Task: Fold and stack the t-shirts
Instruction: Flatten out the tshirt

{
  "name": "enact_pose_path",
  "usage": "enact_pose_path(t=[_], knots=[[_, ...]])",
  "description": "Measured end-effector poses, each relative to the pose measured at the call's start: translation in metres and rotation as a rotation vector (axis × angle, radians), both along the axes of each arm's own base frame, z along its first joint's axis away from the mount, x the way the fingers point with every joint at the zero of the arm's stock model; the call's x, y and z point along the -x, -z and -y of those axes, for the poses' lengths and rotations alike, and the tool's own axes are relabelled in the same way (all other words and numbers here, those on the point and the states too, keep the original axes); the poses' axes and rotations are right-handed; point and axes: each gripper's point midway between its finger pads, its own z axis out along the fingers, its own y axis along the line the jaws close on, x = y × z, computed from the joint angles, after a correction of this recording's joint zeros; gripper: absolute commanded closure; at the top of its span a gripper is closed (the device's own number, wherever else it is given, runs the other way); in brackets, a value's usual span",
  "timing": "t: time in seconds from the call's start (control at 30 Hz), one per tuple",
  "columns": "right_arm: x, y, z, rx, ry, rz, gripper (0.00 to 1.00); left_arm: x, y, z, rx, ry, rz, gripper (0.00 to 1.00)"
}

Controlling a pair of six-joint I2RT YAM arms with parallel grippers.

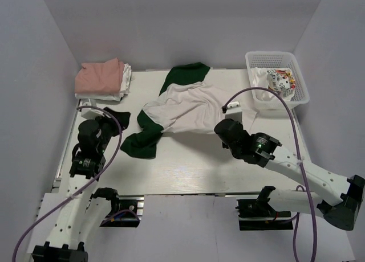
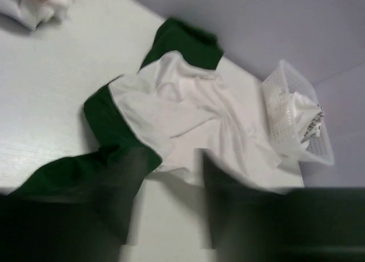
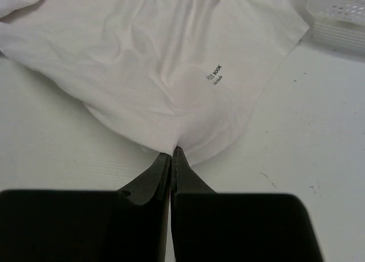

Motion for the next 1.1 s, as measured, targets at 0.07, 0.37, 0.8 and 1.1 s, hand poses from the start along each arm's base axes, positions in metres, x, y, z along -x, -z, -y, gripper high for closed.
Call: enact_pose_path(t=[0.07,0.37,0.8,1.1], knots=[[0.004,0.0,0.005,0.014,-0.011,-0.01,1.0,-0.006,0.022,0.003,-0.014,0.015,-0.084,0.01],[0.053,0.052,0.033,0.141,-0.004,-0.307,1.0,-0.056,0.148,0.026,-0.097,0.144,-0.527,0.01],[0.079,0.094,0.056,0.228,0.091,-0.477,0.1,-0.165,0.228,0.047,-0.228,0.237,-0.656,0.2],[0.043,0.09,0.019,0.049,0.03,-0.397,0.1,-0.184,0.216,0.054,-0.303,0.27,-0.629,0.0]])
